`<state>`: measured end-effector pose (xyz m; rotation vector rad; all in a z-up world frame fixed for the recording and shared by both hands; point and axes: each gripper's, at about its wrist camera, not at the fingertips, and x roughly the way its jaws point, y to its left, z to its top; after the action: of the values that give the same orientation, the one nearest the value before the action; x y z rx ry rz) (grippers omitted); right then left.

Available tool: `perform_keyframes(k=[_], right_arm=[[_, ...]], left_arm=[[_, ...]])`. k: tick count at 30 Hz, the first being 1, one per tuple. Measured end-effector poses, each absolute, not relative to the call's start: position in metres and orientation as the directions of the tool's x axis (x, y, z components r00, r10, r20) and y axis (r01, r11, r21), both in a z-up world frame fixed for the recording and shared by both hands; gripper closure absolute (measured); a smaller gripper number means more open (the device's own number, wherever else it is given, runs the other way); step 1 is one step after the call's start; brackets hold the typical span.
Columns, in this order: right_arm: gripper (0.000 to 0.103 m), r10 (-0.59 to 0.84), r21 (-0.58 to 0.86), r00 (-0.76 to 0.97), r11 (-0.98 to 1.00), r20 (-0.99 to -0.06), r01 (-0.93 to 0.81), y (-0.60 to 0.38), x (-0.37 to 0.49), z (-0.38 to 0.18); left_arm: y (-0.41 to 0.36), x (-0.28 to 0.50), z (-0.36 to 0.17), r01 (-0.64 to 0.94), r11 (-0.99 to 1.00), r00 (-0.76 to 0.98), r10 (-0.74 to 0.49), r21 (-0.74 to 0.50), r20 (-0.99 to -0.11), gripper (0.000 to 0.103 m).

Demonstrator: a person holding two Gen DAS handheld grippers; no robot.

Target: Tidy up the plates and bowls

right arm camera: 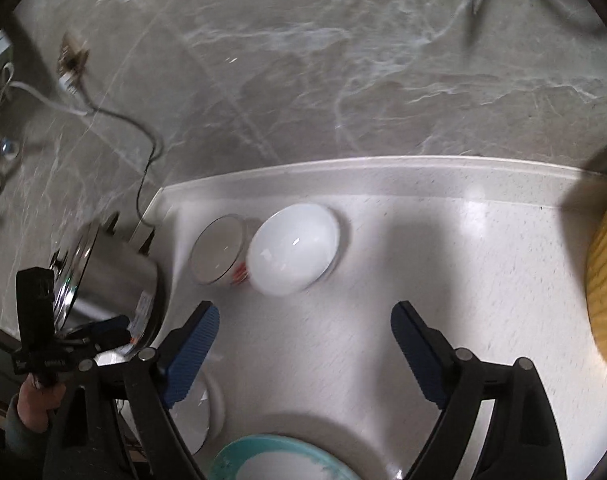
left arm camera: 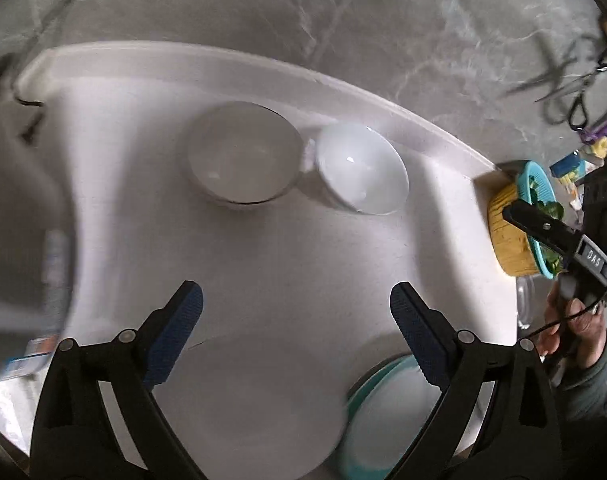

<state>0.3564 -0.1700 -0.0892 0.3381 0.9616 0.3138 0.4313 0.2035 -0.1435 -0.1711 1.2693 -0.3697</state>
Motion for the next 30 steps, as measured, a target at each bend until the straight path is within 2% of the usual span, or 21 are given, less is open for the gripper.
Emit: perform_keyframes(k=[2,5,8,9,10,12,26,27,28,30], right_arm=[[0.018,0.395,0.398,0.511,0.911,-0.763,-0.110,-0.172,0.374,-0.098],[0.031,0.382,0.372,0.464,0.921,-0.800,-0.116,-0.169,0.399,-0.110],[0.036,0.352,0.330,0.430,0.935,-0.831,-0.128,-0.164,0.416,-0.123],[0.036,0.339,0.317,0.419,0.940,-0.842,-0.124,-0.164,0.422,-0.128],[0.037,0.329,0.310,0.409,0.944,-0.851,-0.113,-0.165,0.428,-0.134],[0.038,0.325,0.311,0.392,0.945,-0.861,-0.099,-0.166,0.441,-0.144],[0.039,0.337,0.309,0.319,0.941,-0.886,-0.136,-0.154,0.481,-0.178],[0.039,0.340,0.311,0.314,0.940,-0.886,-0.142,-0.151,0.481,-0.179],[0.040,0.342,0.310,0.308,0.939,-0.888,-0.151,-0.149,0.482,-0.181],[0.044,0.343,0.306,0.297,0.938,-0.891,-0.162,-0.143,0.484,-0.184]], left_arm=[[0.177,0.451,-0.154,0.181,0.929,0.233,-0.359,-0.322,-0.904,0.008],[0.141,0.475,-0.164,0.221,0.923,0.225,-0.362,-0.314,-0.905,0.009],[0.122,0.486,-0.173,0.264,0.921,0.230,-0.350,-0.288,-0.908,0.011],[0.117,0.495,-0.180,0.265,0.918,0.217,-0.356,-0.296,-0.909,0.018],[0.115,0.503,-0.187,0.257,0.919,0.202,-0.354,-0.299,-0.913,0.031],[0.113,0.512,-0.197,0.249,0.917,0.187,-0.361,-0.311,-0.914,0.040],[0.110,0.539,-0.241,0.195,0.932,0.157,-0.337,-0.305,-0.928,0.040],[0.110,0.542,-0.244,0.188,0.933,0.160,-0.336,-0.306,-0.928,0.044],[0.110,0.542,-0.245,0.185,0.935,0.166,-0.334,-0.303,-0.928,0.054],[0.113,0.546,-0.245,0.185,0.934,0.172,-0.336,-0.304,-0.926,0.059]])
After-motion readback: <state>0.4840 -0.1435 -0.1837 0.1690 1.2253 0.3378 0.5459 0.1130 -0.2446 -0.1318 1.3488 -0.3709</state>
